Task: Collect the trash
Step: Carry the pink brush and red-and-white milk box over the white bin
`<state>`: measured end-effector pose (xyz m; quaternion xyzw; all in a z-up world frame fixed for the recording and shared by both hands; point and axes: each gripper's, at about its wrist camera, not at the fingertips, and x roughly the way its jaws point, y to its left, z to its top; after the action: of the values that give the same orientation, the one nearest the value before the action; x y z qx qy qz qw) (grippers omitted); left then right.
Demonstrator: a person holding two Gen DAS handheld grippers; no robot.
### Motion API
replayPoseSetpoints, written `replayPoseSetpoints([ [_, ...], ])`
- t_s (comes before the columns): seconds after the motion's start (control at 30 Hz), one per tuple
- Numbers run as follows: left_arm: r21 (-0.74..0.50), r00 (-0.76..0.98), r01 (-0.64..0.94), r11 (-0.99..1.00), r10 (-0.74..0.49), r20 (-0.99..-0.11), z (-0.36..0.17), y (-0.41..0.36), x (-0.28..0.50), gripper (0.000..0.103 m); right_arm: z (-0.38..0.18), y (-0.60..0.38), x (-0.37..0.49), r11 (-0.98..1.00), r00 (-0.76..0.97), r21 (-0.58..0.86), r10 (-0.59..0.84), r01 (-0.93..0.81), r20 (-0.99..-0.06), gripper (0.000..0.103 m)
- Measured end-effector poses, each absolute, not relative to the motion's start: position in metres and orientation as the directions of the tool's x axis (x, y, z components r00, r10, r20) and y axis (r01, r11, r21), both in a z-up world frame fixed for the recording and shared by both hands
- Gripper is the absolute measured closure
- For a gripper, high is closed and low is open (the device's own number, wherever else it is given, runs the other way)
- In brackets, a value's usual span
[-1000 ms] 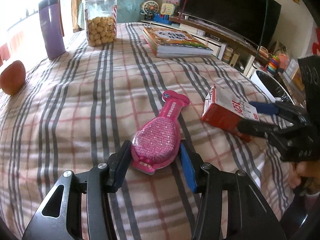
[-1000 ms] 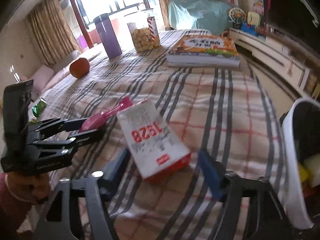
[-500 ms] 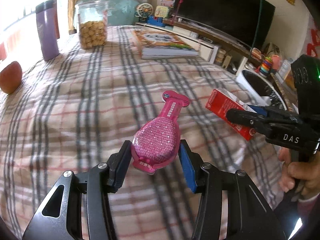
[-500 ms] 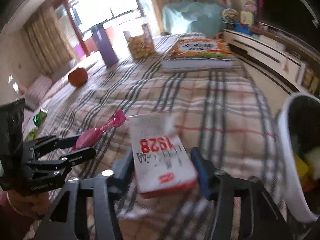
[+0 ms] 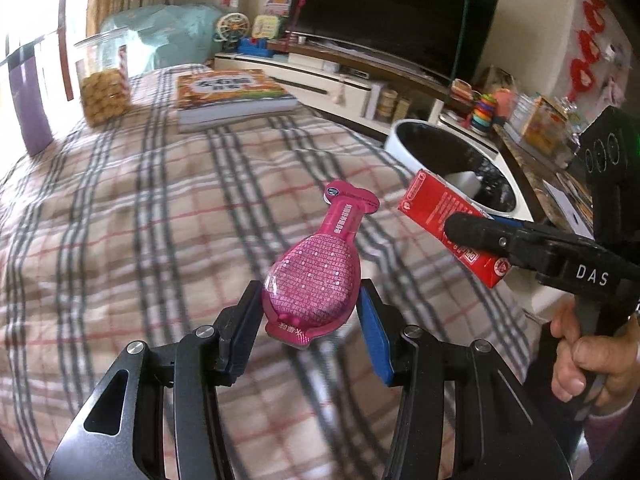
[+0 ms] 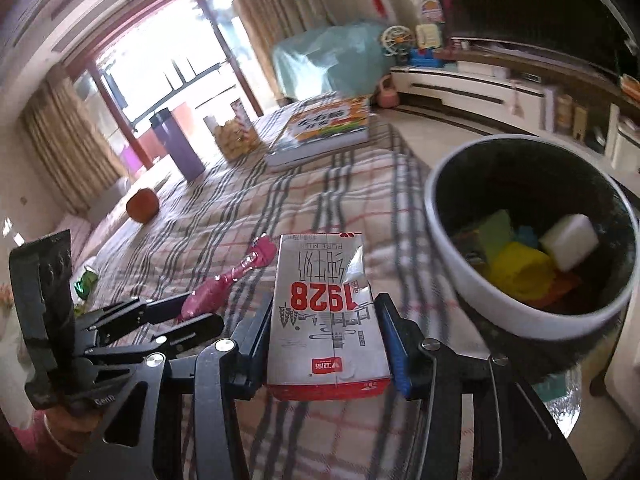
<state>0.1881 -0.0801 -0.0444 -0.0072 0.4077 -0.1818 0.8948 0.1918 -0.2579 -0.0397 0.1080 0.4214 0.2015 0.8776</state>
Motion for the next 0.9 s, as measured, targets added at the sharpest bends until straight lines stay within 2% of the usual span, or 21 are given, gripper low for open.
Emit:
replayPoseSetpoints([
  [0.9, -0.122, 0.581, 0.454, 0.883, -0.397, -0.71, -0.025, -0.165, 0.194, 0.056, -0.029, -0.348, 0.178, 0.91, 0.657, 0.406, 0.358, -0.086, -0.664, 0.054],
])
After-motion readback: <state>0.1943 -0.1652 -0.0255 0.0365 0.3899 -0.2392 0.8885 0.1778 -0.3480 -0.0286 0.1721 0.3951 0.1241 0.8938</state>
